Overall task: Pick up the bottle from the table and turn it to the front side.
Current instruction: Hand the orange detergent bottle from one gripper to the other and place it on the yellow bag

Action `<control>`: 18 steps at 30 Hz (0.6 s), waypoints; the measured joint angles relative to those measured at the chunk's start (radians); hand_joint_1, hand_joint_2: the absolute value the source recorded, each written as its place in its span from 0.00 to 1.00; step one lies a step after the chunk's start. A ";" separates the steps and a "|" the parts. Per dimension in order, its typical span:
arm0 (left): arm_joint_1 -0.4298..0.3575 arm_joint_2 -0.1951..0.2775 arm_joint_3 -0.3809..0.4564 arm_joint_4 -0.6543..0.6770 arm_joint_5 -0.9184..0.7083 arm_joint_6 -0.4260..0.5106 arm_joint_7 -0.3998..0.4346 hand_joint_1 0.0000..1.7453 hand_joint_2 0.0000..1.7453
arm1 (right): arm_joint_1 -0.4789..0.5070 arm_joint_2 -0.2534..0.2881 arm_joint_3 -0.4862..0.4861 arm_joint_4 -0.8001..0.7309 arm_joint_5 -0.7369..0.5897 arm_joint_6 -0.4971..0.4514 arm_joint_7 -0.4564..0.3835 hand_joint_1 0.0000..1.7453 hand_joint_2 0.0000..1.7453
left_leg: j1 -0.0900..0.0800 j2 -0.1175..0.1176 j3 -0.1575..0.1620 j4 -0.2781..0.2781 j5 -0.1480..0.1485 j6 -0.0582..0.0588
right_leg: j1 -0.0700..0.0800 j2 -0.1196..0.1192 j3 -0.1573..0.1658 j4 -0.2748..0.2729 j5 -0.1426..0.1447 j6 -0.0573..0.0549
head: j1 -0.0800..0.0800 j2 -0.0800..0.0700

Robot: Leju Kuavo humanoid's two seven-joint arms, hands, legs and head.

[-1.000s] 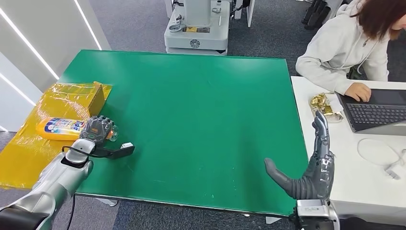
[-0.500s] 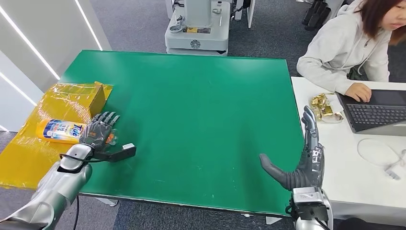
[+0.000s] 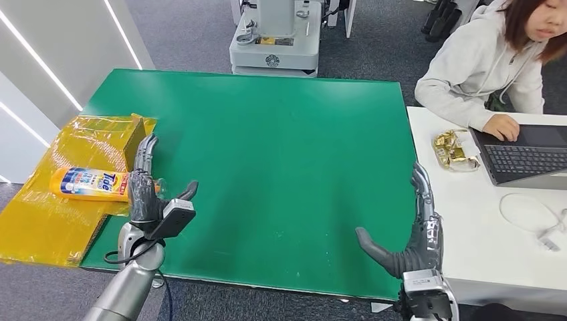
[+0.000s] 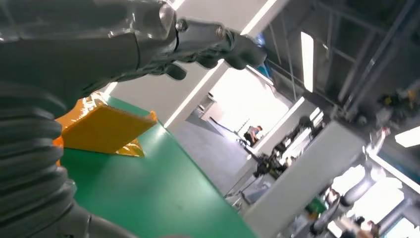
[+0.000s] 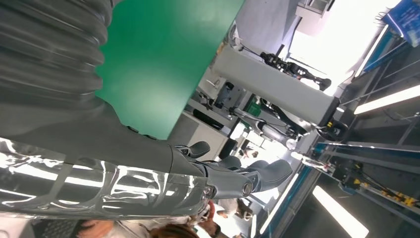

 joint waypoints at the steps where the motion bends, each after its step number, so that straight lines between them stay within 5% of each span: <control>1: 0.009 -0.012 -0.003 -0.033 0.026 0.016 -0.012 0.00 1.00 | 0.011 0.003 0.000 -0.003 -0.001 -0.001 0.000 0.00 1.00 | 0.000 0.000 0.000 0.000 0.000 0.000 | 0.000 0.000 0.000 0.000 0.000 0.000 | 0.000 0.000; 12: 0.054 -0.058 -0.042 -0.220 0.161 0.026 -0.037 0.00 1.00 | 0.071 0.028 0.000 -0.034 0.007 0.003 0.008 0.00 1.00 | 0.000 0.000 0.000 0.000 0.000 0.000 | 0.000 0.000 0.000 0.000 0.000 0.000 | 0.000 0.000; 15: 0.067 -0.063 -0.080 -0.252 0.311 -0.134 -0.028 0.00 1.00 | 0.100 0.037 -0.001 -0.050 -0.012 0.006 0.016 0.00 1.00 | 0.000 0.000 0.000 0.000 0.000 0.000 | 0.000 -0.001 0.000 0.000 -0.001 0.001 | 0.000 0.000; 18: 0.078 -0.078 -0.128 -0.261 0.475 -0.372 0.066 0.00 1.00 | 0.133 0.042 0.000 -0.056 -0.077 -0.012 0.007 0.00 1.00 | 0.000 0.000 0.000 0.000 0.000 0.001 | 0.000 0.000 0.000 0.000 -0.001 0.001 | 0.000 0.000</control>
